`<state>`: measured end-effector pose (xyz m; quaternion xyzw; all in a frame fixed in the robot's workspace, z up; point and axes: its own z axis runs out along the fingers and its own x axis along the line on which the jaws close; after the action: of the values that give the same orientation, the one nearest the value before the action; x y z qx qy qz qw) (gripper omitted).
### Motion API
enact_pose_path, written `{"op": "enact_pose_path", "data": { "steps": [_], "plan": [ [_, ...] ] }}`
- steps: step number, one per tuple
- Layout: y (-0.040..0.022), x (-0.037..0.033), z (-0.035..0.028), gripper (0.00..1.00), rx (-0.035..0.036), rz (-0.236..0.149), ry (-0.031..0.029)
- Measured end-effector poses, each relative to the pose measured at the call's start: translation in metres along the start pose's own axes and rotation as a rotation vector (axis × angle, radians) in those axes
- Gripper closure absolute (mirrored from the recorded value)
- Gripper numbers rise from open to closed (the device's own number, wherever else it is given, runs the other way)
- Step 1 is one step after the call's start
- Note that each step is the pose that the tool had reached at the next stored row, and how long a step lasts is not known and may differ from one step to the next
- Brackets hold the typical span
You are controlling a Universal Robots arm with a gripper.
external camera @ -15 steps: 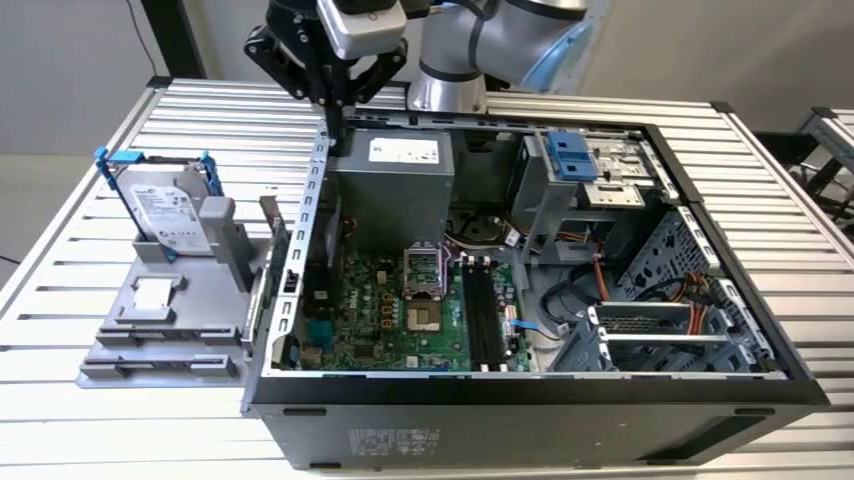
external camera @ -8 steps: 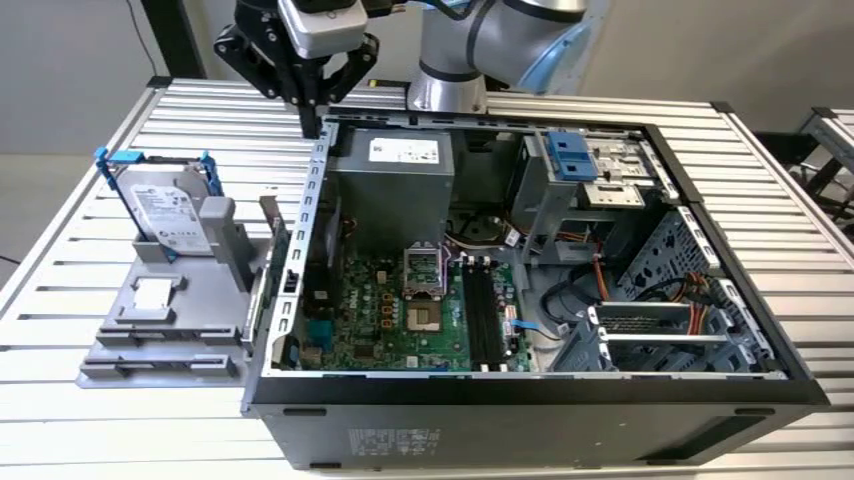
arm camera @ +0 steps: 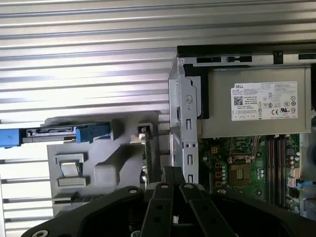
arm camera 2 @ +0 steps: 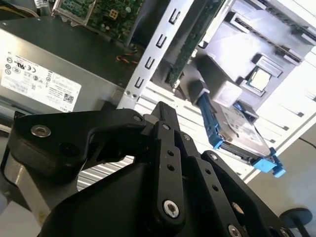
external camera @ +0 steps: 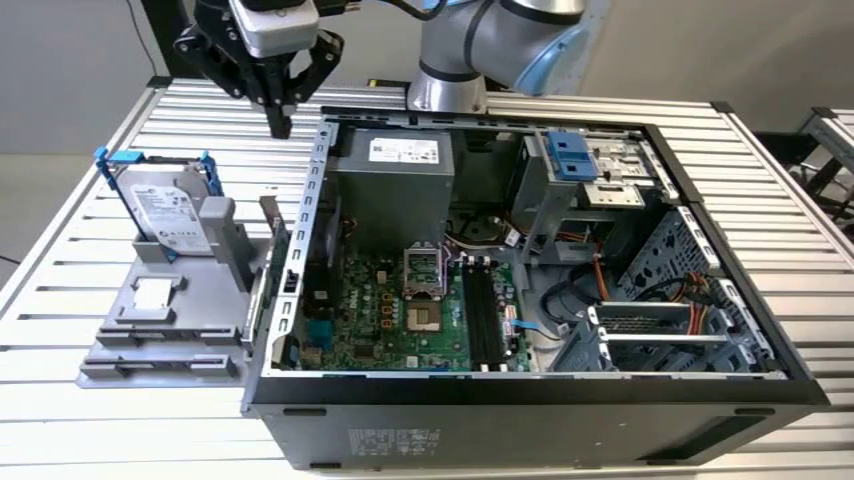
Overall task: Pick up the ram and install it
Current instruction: 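Reach for the ram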
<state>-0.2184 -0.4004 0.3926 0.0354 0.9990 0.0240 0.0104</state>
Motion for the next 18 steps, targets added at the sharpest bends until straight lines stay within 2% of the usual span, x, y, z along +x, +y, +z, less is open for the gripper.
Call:
{"op": "enact_pose_path", "data": {
  "steps": [18],
  "plan": [
    [-0.0065, 0.0607, -0.0015, 1.00, 0.0000, 0.000, 0.0000]
  ]
}}
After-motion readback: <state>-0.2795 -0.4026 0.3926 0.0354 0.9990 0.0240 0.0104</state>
